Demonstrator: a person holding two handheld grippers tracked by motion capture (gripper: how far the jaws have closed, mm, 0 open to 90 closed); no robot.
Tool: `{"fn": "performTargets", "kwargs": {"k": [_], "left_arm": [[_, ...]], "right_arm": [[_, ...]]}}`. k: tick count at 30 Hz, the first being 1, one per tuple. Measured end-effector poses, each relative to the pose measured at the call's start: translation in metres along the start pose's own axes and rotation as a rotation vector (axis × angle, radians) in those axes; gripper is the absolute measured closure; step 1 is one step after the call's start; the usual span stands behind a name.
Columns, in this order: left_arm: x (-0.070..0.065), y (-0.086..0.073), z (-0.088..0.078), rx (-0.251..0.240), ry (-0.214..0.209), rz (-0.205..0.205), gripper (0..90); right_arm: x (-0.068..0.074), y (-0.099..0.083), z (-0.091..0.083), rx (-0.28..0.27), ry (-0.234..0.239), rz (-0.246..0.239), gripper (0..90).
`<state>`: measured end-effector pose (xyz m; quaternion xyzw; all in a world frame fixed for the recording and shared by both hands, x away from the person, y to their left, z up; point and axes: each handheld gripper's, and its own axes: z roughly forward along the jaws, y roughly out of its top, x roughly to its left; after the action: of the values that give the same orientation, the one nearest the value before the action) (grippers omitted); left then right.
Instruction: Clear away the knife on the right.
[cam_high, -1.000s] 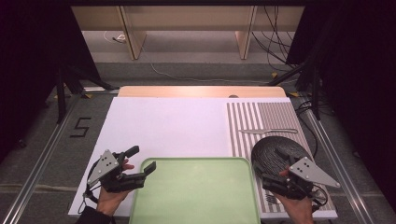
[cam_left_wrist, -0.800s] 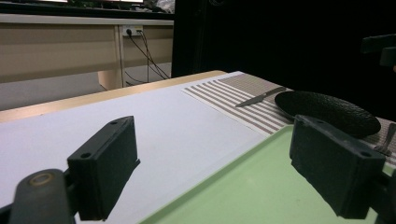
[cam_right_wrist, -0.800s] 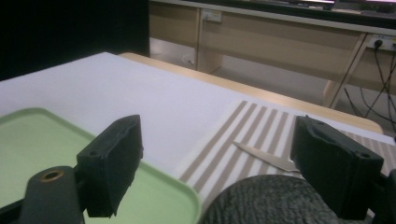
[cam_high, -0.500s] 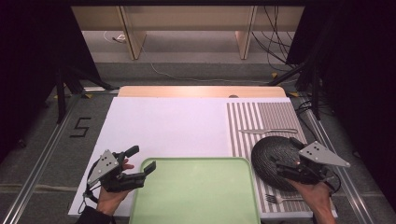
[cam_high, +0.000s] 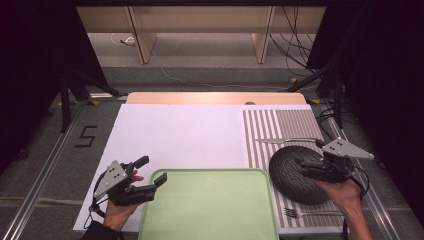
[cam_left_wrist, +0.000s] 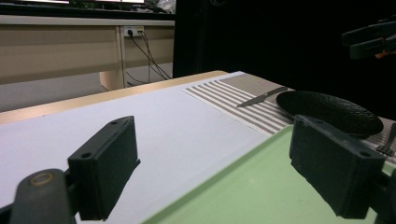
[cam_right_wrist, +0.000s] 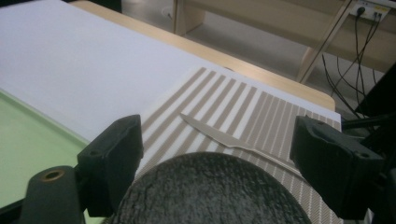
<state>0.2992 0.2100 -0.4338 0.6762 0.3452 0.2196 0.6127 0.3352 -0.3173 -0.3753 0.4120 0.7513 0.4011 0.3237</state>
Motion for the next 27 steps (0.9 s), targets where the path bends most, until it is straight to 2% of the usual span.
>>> {"fn": "performTargets", "kwargs": {"k": [3, 7, 10, 13, 20, 27], "left_arm": [[0.001, 0.0, 0.0, -0.003, 0.001, -0.009, 14.9], [0.001, 0.0, 0.0, 0.001, 0.0, -0.005, 14.9], [0.001, 0.0, 0.001, 0.001, 0.002, -0.008, 14.9], [0.001, 0.0, 0.001, 0.0, 0.003, -0.01, 14.9], [0.001, 0.0, 0.001, 0.001, 0.001, -0.011, 14.9], [0.001, -0.001, 0.002, 0.004, 0.003, -0.009, 14.9]], "right_arm": [[-0.006, 0.004, 0.004, 0.035, 0.005, -0.009, 18.1], [-0.015, 0.007, 0.01, 0.066, -0.014, -0.026, 18.2], [-0.017, 0.009, 0.015, 0.114, -0.054, -0.081, 18.2], [-0.02, 0.01, 0.018, 0.13, -0.055, -0.085, 18.2], [-0.037, 0.013, 0.031, 0.163, -0.066, -0.086, 18.6], [-0.047, 0.017, 0.048, 0.236, -0.066, -0.107, 18.6]]}}
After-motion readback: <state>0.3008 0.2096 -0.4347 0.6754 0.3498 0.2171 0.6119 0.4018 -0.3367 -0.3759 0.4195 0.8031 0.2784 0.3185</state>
